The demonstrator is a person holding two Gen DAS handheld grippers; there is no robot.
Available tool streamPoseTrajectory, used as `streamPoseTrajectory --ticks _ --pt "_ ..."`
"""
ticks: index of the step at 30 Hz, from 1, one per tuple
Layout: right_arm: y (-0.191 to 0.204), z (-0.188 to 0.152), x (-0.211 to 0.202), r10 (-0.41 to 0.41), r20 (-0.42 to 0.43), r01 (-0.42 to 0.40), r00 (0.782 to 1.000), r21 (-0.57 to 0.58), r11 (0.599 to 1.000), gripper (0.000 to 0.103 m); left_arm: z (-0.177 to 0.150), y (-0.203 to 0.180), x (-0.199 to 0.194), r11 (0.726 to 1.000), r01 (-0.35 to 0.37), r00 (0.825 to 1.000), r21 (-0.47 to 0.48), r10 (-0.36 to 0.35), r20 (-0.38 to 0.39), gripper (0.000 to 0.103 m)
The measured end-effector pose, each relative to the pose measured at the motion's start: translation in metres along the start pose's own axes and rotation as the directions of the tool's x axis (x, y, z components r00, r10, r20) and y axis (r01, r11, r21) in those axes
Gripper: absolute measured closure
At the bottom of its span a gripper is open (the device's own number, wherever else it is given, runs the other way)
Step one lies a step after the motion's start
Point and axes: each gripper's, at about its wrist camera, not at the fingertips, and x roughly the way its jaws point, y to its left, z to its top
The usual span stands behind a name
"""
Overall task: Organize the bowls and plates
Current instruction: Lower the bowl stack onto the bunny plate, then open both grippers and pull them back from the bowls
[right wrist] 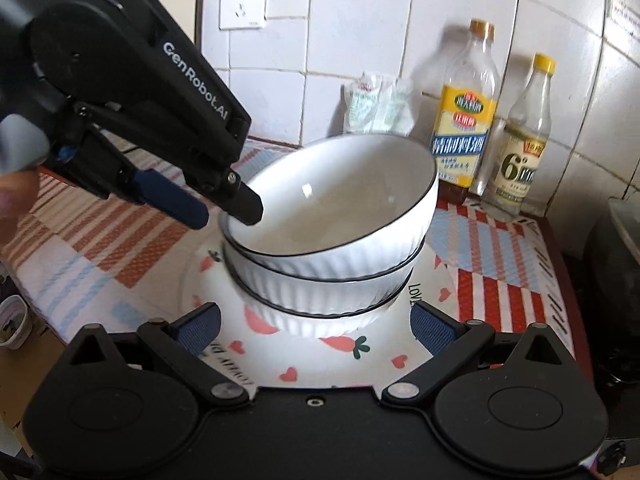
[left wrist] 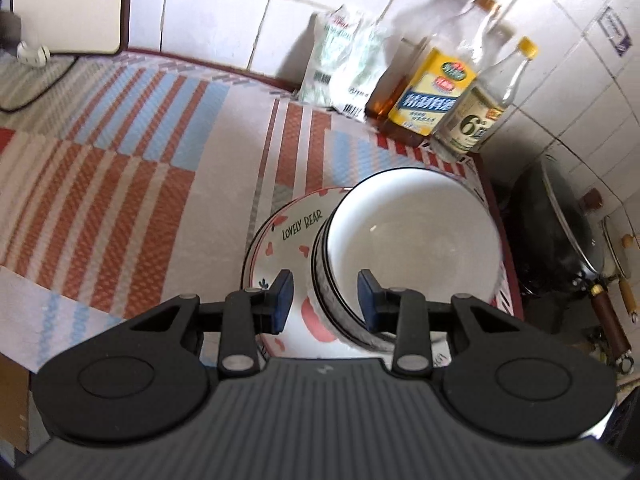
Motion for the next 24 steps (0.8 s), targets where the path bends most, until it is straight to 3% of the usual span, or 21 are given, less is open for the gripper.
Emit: streamPoseTrajectory --ticks 5,8,18,24 --pt "0.002 0.007 -0.036 0.015 0.026 -0.017 1.000 0.070 0.997 0.001 0.002 -0.023 -0.055 0.987 -0.044 0.997 0.156 0.033 0.072 0.066" --pt "0.000 0.013 -0.058 0.016 0.046 -0.020 0.999 0.084 0.996 0.001 0.001 -0.031 -0.086 0.979 0.000 0.994 0.203 -0.021 0.105 0.061" --pt "-0.022 0.034 -0.135 -0.047 0.102 0.031 0.994 0.154 0.988 0.001 -0.011 -0.049 -0.161 0.977 -0.010 0.991 0.214 -0.019 0.132 0.059" --pt "-0.030 0.038 -0.163 -0.070 0.083 0.054 0.994 0.182 0.982 0.001 -0.029 -0.065 -0.187 0.969 -0.017 0.991 0.245 -0.017 0.134 0.057"
